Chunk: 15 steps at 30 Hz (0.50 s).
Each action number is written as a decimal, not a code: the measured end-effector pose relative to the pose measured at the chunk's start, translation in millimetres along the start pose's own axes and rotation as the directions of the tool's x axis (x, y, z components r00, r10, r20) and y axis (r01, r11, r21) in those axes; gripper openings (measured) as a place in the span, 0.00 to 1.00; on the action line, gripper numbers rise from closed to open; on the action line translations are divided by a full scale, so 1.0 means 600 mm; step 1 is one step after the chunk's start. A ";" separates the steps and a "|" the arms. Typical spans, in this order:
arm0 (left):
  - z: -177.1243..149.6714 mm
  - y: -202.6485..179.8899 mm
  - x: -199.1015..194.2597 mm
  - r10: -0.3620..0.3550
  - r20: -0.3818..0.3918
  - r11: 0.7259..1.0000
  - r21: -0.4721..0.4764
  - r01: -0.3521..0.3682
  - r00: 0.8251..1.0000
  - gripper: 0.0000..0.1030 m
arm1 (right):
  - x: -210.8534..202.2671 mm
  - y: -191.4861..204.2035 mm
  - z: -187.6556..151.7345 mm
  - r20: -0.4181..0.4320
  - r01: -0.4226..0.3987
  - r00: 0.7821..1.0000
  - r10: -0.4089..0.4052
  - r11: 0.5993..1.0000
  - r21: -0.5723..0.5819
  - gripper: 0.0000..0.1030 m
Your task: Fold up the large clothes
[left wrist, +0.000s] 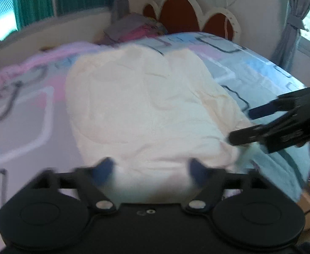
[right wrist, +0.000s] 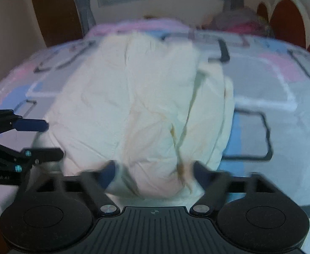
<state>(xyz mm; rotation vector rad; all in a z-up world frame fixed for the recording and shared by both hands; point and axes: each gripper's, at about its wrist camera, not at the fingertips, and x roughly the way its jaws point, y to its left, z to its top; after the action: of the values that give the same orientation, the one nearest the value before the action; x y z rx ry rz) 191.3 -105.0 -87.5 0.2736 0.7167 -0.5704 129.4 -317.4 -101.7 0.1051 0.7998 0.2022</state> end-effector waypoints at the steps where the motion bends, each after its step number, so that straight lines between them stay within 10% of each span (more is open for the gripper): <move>1: 0.004 0.001 -0.005 0.018 0.017 1.000 0.011 -0.018 1.000 0.91 | -0.006 -0.003 0.005 0.014 -0.004 1.000 0.004 1.000 0.004 0.81; 12: 0.050 0.023 0.006 0.081 0.052 0.996 0.039 -0.083 0.995 0.92 | -0.014 -0.030 0.084 0.115 0.009 0.993 -0.012 1.000 0.025 0.80; 15: 0.072 0.039 0.023 0.095 0.066 0.995 0.034 -0.097 0.993 0.83 | 0.005 -0.020 0.125 0.156 0.002 0.988 0.000 1.000 -0.015 0.54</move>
<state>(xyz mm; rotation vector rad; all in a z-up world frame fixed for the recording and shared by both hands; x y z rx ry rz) 236.6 -109.9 -64.3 0.3213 0.6275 -0.4991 186.9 -329.8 -53.8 0.1049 0.6420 0.1968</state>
